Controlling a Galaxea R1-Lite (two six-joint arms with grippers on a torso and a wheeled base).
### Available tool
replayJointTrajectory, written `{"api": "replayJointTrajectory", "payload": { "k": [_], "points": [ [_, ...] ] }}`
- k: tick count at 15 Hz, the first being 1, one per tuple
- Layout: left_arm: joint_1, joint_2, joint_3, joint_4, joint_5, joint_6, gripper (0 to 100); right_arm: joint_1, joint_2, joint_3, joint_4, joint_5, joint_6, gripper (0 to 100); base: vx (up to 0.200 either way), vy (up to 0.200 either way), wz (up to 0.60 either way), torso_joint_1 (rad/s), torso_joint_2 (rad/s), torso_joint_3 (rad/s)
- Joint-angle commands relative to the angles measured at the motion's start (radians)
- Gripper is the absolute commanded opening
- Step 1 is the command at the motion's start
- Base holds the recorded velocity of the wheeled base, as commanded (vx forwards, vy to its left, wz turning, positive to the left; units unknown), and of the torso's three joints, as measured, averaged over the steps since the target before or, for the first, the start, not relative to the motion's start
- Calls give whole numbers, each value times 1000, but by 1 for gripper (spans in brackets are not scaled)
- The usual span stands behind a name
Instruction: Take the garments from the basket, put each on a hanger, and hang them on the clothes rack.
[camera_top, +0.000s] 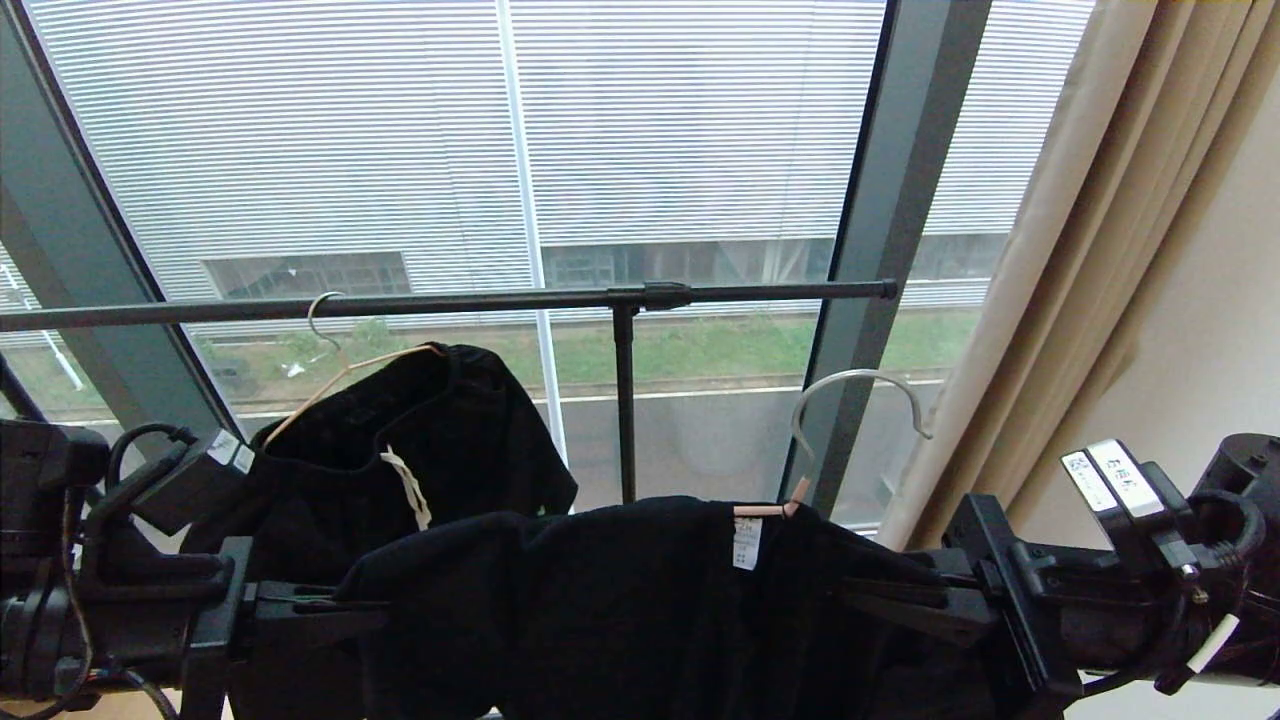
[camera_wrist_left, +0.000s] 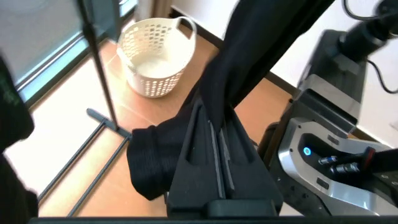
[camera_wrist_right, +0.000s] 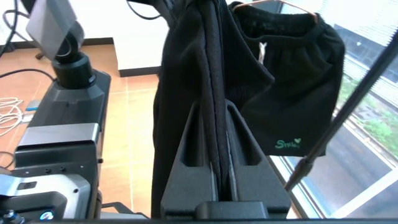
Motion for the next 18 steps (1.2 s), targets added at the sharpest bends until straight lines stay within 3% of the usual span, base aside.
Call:
{"api": "replayJointTrajectory", "payload": {
  "k": [1, 7, 15, 18],
  "points": [
    [61, -28, 12, 3, -1, 0, 0, -16, 5, -2, 0, 0, 0, 0, 0, 0, 0, 0, 0, 0],
    [120, -40, 32, 3, -3, -8, 0, -47, 3, -7, -2, 0, -2, 0, 0, 0, 0, 0, 0, 0],
    [130, -39, 42, 3, -4, -14, 0, -67, 2, -12, -2, 1, 0, 0, 0, 0, 0, 0, 0, 0],
    [130, -37, 42, 3, -6, -15, 0, -93, -2, -13, 0, 43, 0, 0, 0, 0, 0, 0, 0, 0]
  ]
}}
